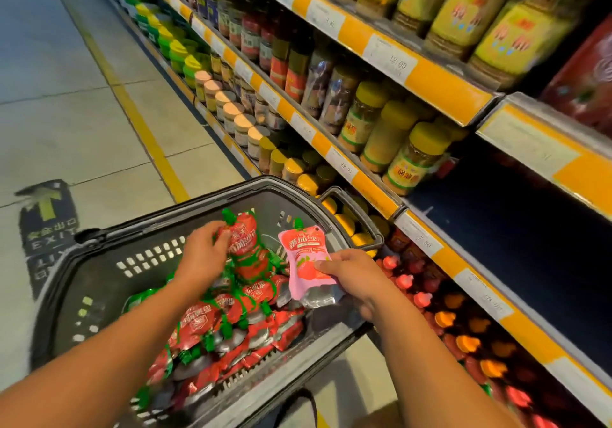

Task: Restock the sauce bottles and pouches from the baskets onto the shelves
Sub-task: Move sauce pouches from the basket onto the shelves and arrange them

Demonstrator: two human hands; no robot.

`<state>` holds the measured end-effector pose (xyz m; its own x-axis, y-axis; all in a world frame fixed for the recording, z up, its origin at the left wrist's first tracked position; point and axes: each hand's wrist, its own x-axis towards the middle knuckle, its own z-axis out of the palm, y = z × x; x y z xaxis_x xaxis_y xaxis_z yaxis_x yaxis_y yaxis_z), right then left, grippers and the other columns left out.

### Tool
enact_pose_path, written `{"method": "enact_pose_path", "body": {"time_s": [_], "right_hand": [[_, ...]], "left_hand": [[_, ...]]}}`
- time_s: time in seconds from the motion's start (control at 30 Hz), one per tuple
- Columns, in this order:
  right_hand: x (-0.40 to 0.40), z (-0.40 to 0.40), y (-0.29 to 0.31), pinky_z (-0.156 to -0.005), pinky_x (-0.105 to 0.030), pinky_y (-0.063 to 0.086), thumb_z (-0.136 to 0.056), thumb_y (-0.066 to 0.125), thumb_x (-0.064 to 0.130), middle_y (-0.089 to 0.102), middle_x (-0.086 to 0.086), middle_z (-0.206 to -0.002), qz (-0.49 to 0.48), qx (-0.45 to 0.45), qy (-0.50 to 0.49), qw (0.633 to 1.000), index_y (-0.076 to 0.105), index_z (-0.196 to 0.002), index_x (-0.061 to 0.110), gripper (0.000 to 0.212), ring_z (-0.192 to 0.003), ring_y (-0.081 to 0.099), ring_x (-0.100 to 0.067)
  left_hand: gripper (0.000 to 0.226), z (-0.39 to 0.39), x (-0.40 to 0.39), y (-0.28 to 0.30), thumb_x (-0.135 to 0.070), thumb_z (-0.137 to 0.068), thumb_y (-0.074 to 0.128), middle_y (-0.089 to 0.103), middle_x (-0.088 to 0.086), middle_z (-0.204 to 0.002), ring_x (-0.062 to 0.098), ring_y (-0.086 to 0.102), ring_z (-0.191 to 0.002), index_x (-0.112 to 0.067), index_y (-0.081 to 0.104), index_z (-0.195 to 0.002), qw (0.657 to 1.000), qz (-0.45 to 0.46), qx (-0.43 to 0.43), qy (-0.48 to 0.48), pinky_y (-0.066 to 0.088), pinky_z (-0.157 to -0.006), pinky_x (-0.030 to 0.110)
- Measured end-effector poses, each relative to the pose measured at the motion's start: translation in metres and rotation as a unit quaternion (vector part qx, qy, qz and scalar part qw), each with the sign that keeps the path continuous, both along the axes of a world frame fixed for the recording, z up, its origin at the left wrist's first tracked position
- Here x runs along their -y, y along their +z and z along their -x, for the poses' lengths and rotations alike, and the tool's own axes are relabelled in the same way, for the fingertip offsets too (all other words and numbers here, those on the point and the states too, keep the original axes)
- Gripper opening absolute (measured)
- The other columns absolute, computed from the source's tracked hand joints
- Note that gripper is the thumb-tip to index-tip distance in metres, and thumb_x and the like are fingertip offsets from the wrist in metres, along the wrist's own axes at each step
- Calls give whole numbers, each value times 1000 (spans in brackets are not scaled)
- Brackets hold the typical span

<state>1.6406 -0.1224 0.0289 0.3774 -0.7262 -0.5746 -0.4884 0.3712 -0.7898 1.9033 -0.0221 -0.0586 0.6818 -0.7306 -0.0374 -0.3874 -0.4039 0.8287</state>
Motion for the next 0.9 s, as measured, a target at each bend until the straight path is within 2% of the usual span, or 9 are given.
{"method": "enact_pose_path", "body": {"time_s": [0.1,0.17,0.23,0.37,0.5,0.57,0.7,0.8,0.9], "right_hand": [[-8,7,12,-52,-28,54,-88,79,13,79,-8,-81,-26,13,-8,1000,69,-89,11,10,-66,75,-20],[-15,12,21,-54,-29,56,-89,78,12,79,-7,-83,-34,16,-2,999,67,-97,11,14,-68,76,-19],[-23,20,33,-61,-34,59,-89,78,14,80,-6,-86,-30,17,6,999,66,-105,12,20,-71,77,-20],[-29,54,63,-80,-52,60,-88,80,20,80,-10,-96,5,27,-12,1000,68,-114,14,29,-95,76,-35],[-34,114,98,-51,-30,53,-87,80,21,79,-11,-90,42,50,-57,996,71,-110,14,26,-71,75,-22],[-42,153,111,-53,-29,47,-86,80,20,78,-16,-94,62,58,-95,992,72,-110,13,26,-71,72,-26],[-64,229,125,-62,-32,55,-86,76,8,79,-15,-94,108,73,-187,974,71,-111,10,25,-78,76,-27],[-84,281,131,-57,-30,54,-88,72,4,79,-15,-91,125,65,-233,962,70,-108,7,20,-72,75,-24],[-98,327,131,-56,-31,54,-88,73,1,78,-16,-91,137,60,-292,945,69,-109,4,22,-72,75,-26]], "left_hand": [[12,1,-5,22,-17,-102,61,73,7,-99,25,74,-85,-16,72,-104,990,57,-121,36,64,-70,41],[16,4,-8,40,-14,-102,61,73,5,-90,18,75,-71,-20,71,-91,977,98,-178,71,61,-54,29],[20,9,-13,59,-12,-101,62,73,-2,-78,13,74,-65,-22,70,-86,961,134,-221,95,59,-49,27],[21,26,-20,102,-12,-101,62,75,-10,-73,12,76,-71,-21,71,-84,946,176,-264,72,61,-52,29],[15,54,-20,138,-15,-103,60,78,5,-87,21,77,-78,-17,72,-94,940,190,-283,29,63,-58,34],[14,75,-16,153,-14,-103,59,76,11,-88,26,76,-77,-14,71,-95,934,196,-297,7,63,-59,34],[15,125,-7,178,-11,-105,54,73,16,-88,21,74,-67,-8,67,-98,918,192,-344,-53,61,-55,30],[16,165,2,189,-12,-106,52,72,17,-89,25,73,-74,-4,65,-101,908,174,-367,-103,63,-57,32],[13,208,13,198,-11,-106,52,72,15,-80,22,73,-65,-1,61,-107,901,157,-378,-145,64,-60,36]]}}
